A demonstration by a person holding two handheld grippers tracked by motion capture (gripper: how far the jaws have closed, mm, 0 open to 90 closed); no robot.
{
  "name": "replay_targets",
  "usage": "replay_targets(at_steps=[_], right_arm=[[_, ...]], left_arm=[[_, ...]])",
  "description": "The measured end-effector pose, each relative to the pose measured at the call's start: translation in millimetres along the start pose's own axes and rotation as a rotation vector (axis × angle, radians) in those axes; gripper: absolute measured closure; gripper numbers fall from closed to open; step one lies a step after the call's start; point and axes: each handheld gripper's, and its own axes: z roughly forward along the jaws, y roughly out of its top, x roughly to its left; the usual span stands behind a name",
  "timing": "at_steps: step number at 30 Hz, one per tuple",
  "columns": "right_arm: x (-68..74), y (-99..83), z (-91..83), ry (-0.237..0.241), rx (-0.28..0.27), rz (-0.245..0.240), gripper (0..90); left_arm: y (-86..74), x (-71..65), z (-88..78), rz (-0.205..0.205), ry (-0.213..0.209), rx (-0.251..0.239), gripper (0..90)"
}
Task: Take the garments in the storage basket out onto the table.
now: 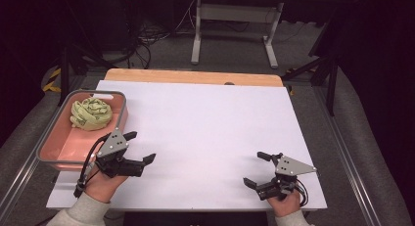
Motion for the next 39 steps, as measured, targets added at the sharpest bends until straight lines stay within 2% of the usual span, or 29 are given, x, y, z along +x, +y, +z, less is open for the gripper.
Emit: replay_targets(at_steps=[3,11,18,25,26,28,31,35,37,39], right_arm=[[0.3,-0.1,-0.3,0.000,0.000,0.001,0.1],[0.0,-0.2,-0.8,0.000,-0.001,0.001,0.1],[-0.6,-0.5,-1.0,0.006,-0.001,0.006,0.0],[-0.3,-0.6,-0.9,0.011,0.001,0.006,0.1],[-0.1,-0.6,-0.8,0.012,0.001,0.007,0.1],[-0.2,-0.7,-0.7,0.014,0.002,0.007,0.1],[-0.1,-0.7,-0.6,0.015,0.003,0.007,0.1],[-0.3,-0.9,-0.6,0.016,0.004,0.007,0.1],[-0.5,-1.0,-0.5,0.016,0.005,0.007,0.1],[-0.4,-0.9,-0.4,0.017,0.006,0.007,0.1]], left_arm=[[3.8,3.7,-2.7,-0.001,0.001,0.005,8.9],[10.5,16.4,-3.2,-0.016,-0.013,0.059,5.6],[12.1,29.3,-4.4,-0.069,-0.026,0.073,4.3],[16.0,37.3,-7.0,-0.072,0.000,0.087,3.5],[17.4,39.7,-7.0,-0.084,0.024,0.098,4.1],[18.2,42.2,-7.3,-0.093,0.035,0.102,4.1],[20.1,47.5,-8.5,-0.086,0.057,0.113,3.9],[22.0,53.7,-10.5,-0.085,0.059,0.119,2.2],[23.1,58.1,-11.7,-0.108,0.045,0.125,1.1],[23.9,61.9,-13.3,-0.113,0.043,0.125,0.8]])
